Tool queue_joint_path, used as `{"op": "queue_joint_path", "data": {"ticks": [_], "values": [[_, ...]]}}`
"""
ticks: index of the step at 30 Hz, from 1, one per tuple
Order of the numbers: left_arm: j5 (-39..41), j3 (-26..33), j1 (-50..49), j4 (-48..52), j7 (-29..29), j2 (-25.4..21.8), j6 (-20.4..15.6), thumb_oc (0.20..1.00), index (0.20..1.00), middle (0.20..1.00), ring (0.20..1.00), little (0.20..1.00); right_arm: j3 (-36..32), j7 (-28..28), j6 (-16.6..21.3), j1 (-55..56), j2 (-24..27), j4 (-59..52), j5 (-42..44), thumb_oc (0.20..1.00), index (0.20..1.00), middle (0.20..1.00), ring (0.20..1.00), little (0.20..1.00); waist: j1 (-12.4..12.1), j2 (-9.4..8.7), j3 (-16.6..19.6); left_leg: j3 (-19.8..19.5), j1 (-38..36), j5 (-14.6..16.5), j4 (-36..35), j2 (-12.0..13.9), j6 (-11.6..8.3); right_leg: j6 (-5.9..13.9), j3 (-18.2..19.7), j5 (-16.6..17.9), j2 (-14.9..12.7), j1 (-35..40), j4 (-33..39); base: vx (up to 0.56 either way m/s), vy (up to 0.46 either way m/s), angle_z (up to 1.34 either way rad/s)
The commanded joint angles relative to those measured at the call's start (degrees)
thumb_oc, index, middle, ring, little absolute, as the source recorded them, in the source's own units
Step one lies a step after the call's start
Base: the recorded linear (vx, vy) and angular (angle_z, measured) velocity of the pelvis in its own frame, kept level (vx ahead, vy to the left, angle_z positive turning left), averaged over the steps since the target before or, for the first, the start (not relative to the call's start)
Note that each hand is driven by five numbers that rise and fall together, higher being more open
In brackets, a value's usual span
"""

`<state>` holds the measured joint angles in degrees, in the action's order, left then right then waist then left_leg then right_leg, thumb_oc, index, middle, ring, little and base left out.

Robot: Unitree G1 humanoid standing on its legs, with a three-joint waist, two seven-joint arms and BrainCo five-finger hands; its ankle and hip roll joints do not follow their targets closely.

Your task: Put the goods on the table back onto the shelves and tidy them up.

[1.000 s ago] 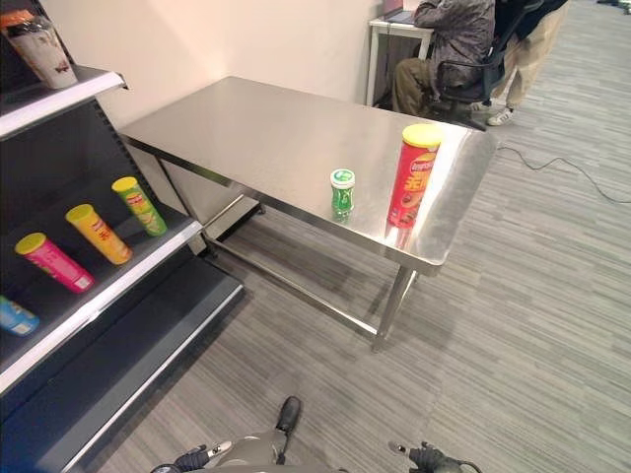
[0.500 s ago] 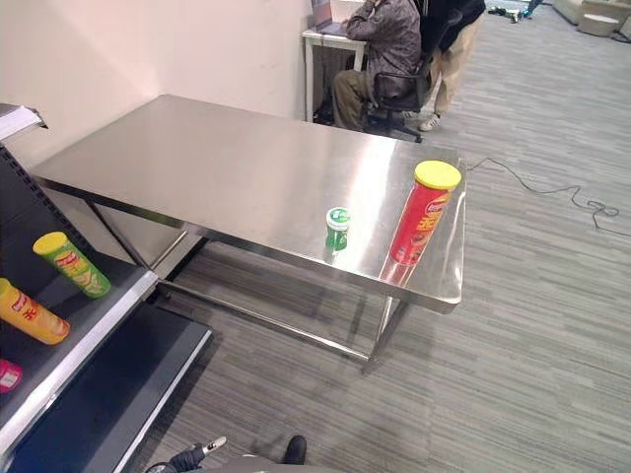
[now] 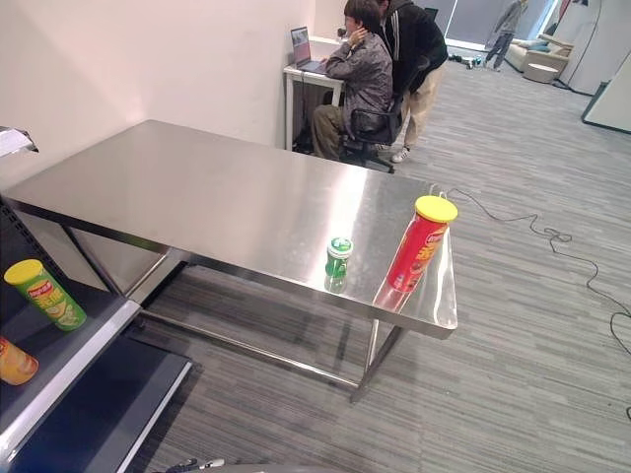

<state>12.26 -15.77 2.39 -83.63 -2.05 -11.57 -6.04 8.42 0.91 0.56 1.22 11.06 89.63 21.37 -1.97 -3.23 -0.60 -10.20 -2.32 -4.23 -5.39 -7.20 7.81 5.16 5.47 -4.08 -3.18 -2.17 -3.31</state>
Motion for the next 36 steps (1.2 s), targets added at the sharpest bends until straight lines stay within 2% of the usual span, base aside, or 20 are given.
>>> {"op": "queue_joint_path", "data": {"ticks": [1, 6, 8, 9, 11, 12, 13, 14, 16, 17, 18, 20, 21, 22, 25, 26, 28, 31, 33, 36], "values": [[-2.4, 1.0, 2.6, -0.5, -0.7, 1.8, -0.6, 1.000, 1.000, 1.000, 1.000, 1.000, -0.8, -0.3, 0.6, -2.3, 2.5, -1.1, 1.2, 1.000, 1.000, 1.000, 1.000, 1.000, -0.3, 2.00, -1.8, -1.1, -0.1, 4.2, 0.4, 2.1, -4.50, 0.12, 1.3, 4.4, 1.1, 3.6, 3.1, 0.09, -0.043, -0.02], [-2.7, 2.5, 1.2, -1.6, -1.3, 1.6, -0.2, 1.000, 1.000, 1.000, 1.000, 1.000, -5.5, 0.1, 1.8, -1.7, 5.6, -3.2, 5.3, 1.000, 1.000, 1.000, 1.000, 1.000, 1.0, 1.83, -0.2, 0.3, -1.4, 5.1, 0.4, 3.6, -5.50, -0.33, 2.8, 5.0, 1.5, 6.7, 7.0, 0.10, -0.093, -0.09], [-3.4, 3.2, 0.5, -0.7, -1.2, 0.9, -0.5, 1.000, 1.000, 1.000, 1.000, 1.000, -8.4, 1.7, 3.3, -1.2, 9.4, -7.2, 5.0, 1.000, 1.000, 1.000, 1.000, 1.000, 1.6, 1.51, 0.2, 1.0, -1.6, 5.4, 0.4, 4.2, -5.97, -0.33, 3.6, 5.1, 1.8, 7.2, 7.9, 0.07, -0.097, -0.17], [-3.4, 3.1, 0.5, -0.7, -1.2, 0.9, -0.5, 1.000, 1.000, 1.000, 1.000, 1.000, -8.4, 1.7, 3.3, -1.1, 9.5, -7.2, 4.9, 1.000, 1.000, 1.000, 1.000, 1.000, 1.6, 1.54, 0.2, 1.0, -1.6, 5.4, 0.4, 4.2, -5.97, -0.33, 3.6, 5.1, 1.8, 7.2, 7.9, 0.02, -0.049, -0.34], [-4.4, 3.6, -0.6, 0.5, -1.7, 0.3, -0.6, 1.000, 1.000, 1.000, 1.000, 1.000, -11.9, 2.8, 4.2, 0.0, 14.2, -12.6, 4.3, 1.000, 1.000, 1.000, 1.000, 1.000, 2.2, 1.29, 0.4, 1.6, -1.6, 5.5, 0.4, 4.7, -6.26, -0.26, 4.4, 5.1, 2.1, 7.2, 8.1, 0.03, -0.067, -0.24], [-4.7, 4.6, -1.7, 0.6, -2.1, -0.1, -0.6, 1.000, 1.000, 1.000, 1.000, 1.000, -15.5, 4.7, 5.4, 1.9, 19.0, -21.1, 2.9, 1.000, 1.000, 1.000, 1.000, 1.000, 3.0, 1.13, 0.7, 2.2, -1.5, 5.6, 0.4, 5.0, -6.47, -0.12, 5.1, 5.0, 2.3, 7.1, 8.2, 0.05, -0.072, -0.08], [-4.9, 5.1, -2.2, 0.6, -2.2, -0.1, -0.6, 1.000, 1.000, 1.000, 1.000, 1.000, -18.0, 6.1, 5.6, 4.5, 21.4, -28.5, 0.8, 1.000, 1.000, 1.000, 1.000, 1.000, 3.3, 1.20, 0.9, 2.4, -1.6, 5.7, 0.4, 5.1, -6.54, -0.12, 5.6, 5.0, 2.5, 7.1, 8.2, 0.06, -0.069, -0.28], [-5.5, 6.4, -3.0, 0.7, -2.4, 0.3, -0.5, 1.000, 1.000, 1.000, 1.000, 1.000, -23.7, 8.9, 6.3, 9.2, 24.7, -43.5, -3.6, 1.000, 1.000, 1.000, 1.000, 1.000, 4.0, 1.24, 1.3, 2.6, -1.6, 5.9, 0.4, 5.4, -6.63, -0.13, 6.0, 4.9, 2.5, 7.1, 8.2, 0.02, -0.044, -0.37], [-6.4, 7.5, -3.3, 0.7, -2.6, 0.9, -0.1, 1.000, 1.000, 1.000, 1.000, 1.000, -29.8, 12.1, 6.6, 12.3, 27.4, -56.4, -8.9, 1.000, 1.000, 1.000, 1.000, 1.000, 4.4, 1.36, 1.5, 2.5, -1.4, 5.5, 0.4, 5.5, -6.69, -0.21, 6.3, 5.1, 2.7, 6.8, 8.1, 0.01, -0.041, -0.29], [-7.0, 8.4, -3.3, 0.7, -2.3, 1.3, 0.4, 1.000, 1.000, 1.000, 1.000, 1.000, -33.5, 15.1, 7.0, 13.4, 29.3, -65.9, -15.2, 1.000, 1.000, 1.000, 1.000, 1.000, 4.6, 1.50, 1.8, 2.3, -1.4, 5.6, 0.4, 5.5, -6.58, -0.35, 6.4, 4.8, 2.8, 6.9, 8.1, 0.04, -0.043, -0.10], [-6.9, 9.4, -3.1, 0.9, -1.8, 1.6, 0.5, 1.000, 1.000, 1.000, 1.000, 1.000, -37.1, 15.9, 7.1, 14.8, 31.5, -76.0, -22.0, 1.000, 1.000, 1.000, 1.000, 1.000, 4.6, 1.56, 2.0, 2.2, -1.6, 5.7, 0.4, 5.6, -6.54, -0.49, 6.6, 4.7, 2.9, 7.0, 8.1, 0.03, -0.044, -0.07], [-7.2, 9.3, -3.6, 1.9, -2.3, 1.7, 0.0, 1.000, 1.000, 1.000, 1.000, 1.000, -40.5, 14.8, 9.1, 15.2, 36.0, -86.5, -28.7, 1.000, 1.000, 1.000, 1.000, 1.000, 4.6, 1.41, 2.2, 2.0, -1.5, 5.6, 0.4, 5.8, -6.58, -0.65, 6.6, 4.6, 3.1, 7.0, 8.0, 0.00, -0.041, -0.01], [-7.2, 9.2, -3.6, 1.9, -2.3, 1.7, 0.0, 1.000, 1.000, 1.000, 1.000, 1.000, -40.7, 14.6, 9.0, 15.4, 35.9, -86.8, -28.8, 1.000, 1.000, 1.000, 1.000, 1.000, 4.5, 1.47, 2.2, 2.0, -1.5, 5.6, 0.4, 5.8, -6.58, -0.65, 6.6, 4.6, 3.1, 7.0, 8.0, -0.01, -0.039, -0.01], [-7.8, 8.3, -3.9, 2.3, -2.9, 1.8, -0.3, 1.000, 1.000, 1.000, 1.000, 1.000, -40.9, 13.1, 11.6, 13.7, 36.9, -92.7, -28.9, 1.000, 1.000, 1.000, 1.000, 1.000, 4.1, 1.38, 2.4, 1.7, -1.4, 5.5, 0.4, 5.8, -6.59, -0.69, 6.5, 4.5, 3.2, 7.0, 8.0, 0.00, 0.000, 0.00], [-8.9, 7.1, -4.6, 3.1, -3.5, 1.7, -0.7, 1.000, 1.000, 1.000, 1.000, 1.000, -39.5, 9.5, 14.8, 9.4, 37.9, -102.6, -27.7, 1.000, 1.000, 1.000, 1.000, 1.000, 2.9, 1.22, 2.6, 1.1, -1.2, 5.2, 0.4, 5.8, -6.67, -0.72, 5.9, 4.5, 3.2, 7.2, 8.0, 0.00, -0.010, 0.01], [-8.9, 7.2, -4.6, 3.1, -3.5, 1.7, -0.7, 1.000, 1.000, 1.000, 1.000, 1.000, -39.5, 9.4, 14.6, 9.4, 37.8, -102.8, -27.7, 1.000, 1.000, 1.000, 1.000, 1.000, 3.1, 1.19, 2.6, 1.0, -1.2, 5.2, 0.4, 5.8, -6.67, -0.72, 5.9, 4.4, 3.2, 7.2, 8.0, 0.00, 0.000, 0.00], [-8.8, 6.8, -4.6, 3.1, -3.4, 1.4, -0.9, 1.000, 1.000, 1.000, 1.000, 1.000, -35.8, 5.4, 17.4, 4.0, 38.9, -107.7, -21.4, 1.000, 1.000, 1.000, 1.000, 1.000, 1.8, 1.02, 2.8, 0.4, -0.9, 4.7, 0.4, 5.7, -6.79, -0.67, 5.0, 4.5, 3.0, 7.2, 8.0, -0.02, -0.004, 0.10], [-8.8, 6.9, -4.6, 3.0, -3.2, 1.2, -1.1, 1.000, 1.000, 1.000, 1.000, 1.000, -32.2, 3.1, 17.6, 0.4, 40.9, -107.8, -19.2, 1.000, 1.000, 1.000, 1.000, 1.000, 1.3, 0.89, 2.9, 0.0, -0.8, 4.5, 0.4, 5.7, -6.89, -0.67, 4.5, 4.5, 2.9, 7.2, 8.1, -0.02, -0.007, 0.23], [-8.4, 6.6, -4.8, 3.2, -3.3, 1.0, -1.4, 1.000, 1.000, 1.000, 1.000, 1.000, -27.1, -0.4, 17.7, -3.5, 44.0, -106.6, -16.0, 1.000, 1.000, 1.000, 1.000, 1.000, 0.1, 0.66, 3.0, -0.4, -0.7, 4.3, 0.4, 5.6, -7.02, -0.71, 3.9, 4.4, 2.8, 7.4, 8.1, 0.01, -0.006, 0.14], [-8.2, 6.2, -5.1, 2.9, -3.6, 1.2, -1.4, 1.000, 1.000, 1.000, 1.000, 1.000, -22.9, -2.1, 17.6, -6.9, 45.2, -104.9, -14.0, 1.000, 1.000, 1.000, 1.000, 1.000, -0.5, 0.64, 3.2, -0.6, -1.0, 4.8, 0.4, 5.6, -7.03, -0.80, 3.4, 3.9, 2.7, 7.9, 8.2, 0.01, 0.003, 0.21]]}}
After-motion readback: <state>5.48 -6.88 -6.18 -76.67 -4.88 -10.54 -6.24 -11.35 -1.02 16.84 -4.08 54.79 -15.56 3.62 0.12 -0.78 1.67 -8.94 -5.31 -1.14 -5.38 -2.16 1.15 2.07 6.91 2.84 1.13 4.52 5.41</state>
